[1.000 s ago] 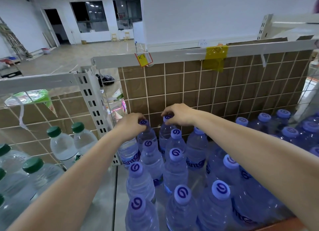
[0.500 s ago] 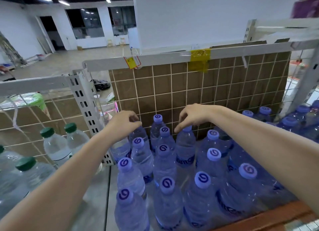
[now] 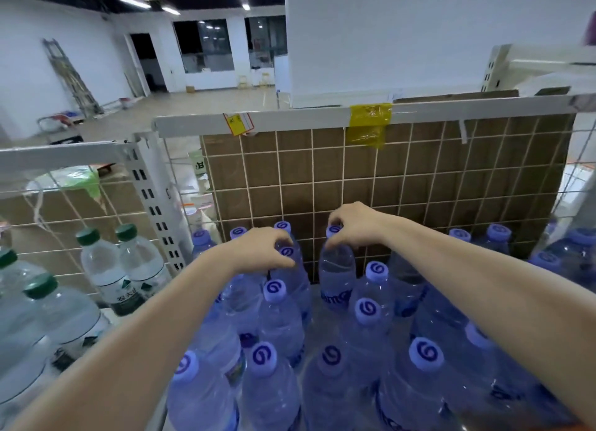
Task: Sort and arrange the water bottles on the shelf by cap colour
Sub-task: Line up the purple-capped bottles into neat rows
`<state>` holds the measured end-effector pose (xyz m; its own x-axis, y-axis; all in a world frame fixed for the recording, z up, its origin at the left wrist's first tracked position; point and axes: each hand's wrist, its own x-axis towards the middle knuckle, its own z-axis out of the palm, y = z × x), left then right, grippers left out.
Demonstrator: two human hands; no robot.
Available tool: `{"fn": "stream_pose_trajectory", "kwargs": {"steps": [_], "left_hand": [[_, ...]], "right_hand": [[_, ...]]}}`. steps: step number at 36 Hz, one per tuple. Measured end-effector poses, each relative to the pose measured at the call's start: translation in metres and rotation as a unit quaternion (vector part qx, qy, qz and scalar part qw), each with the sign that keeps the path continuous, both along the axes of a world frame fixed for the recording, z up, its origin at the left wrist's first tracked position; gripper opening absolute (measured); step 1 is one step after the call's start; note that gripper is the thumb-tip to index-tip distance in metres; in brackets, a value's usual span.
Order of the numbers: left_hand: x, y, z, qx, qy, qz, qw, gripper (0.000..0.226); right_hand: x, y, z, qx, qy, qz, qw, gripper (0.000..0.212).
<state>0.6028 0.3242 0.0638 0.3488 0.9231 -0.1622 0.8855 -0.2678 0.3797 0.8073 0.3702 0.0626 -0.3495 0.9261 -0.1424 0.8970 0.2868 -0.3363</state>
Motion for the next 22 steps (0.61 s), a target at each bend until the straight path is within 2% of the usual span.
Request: {"fn": "stream_pose_trajectory", "kwargs": {"steps": [8,13,22], "left_hand": [[0.006,0.007,-0.011,-0.009,-0.004,0.011,1.0,0.032],[0.006,0.008,-0.013,-0.004,-0.01,0.004,1.0,0.028],[0.006,0.012,-0.021,-0.001,-0.005,0.008,1.0,0.023]], "right_hand": [[-0.006,0.025,-0.008,0.035,0.005,0.014,0.999,0.024],[-0.016,0.03,-0.016,0.024,0.013,0.023,0.999,0.04],[-0.017,0.03,-0.025,0.013,0.034,0.008,0.999,0.042]]}}
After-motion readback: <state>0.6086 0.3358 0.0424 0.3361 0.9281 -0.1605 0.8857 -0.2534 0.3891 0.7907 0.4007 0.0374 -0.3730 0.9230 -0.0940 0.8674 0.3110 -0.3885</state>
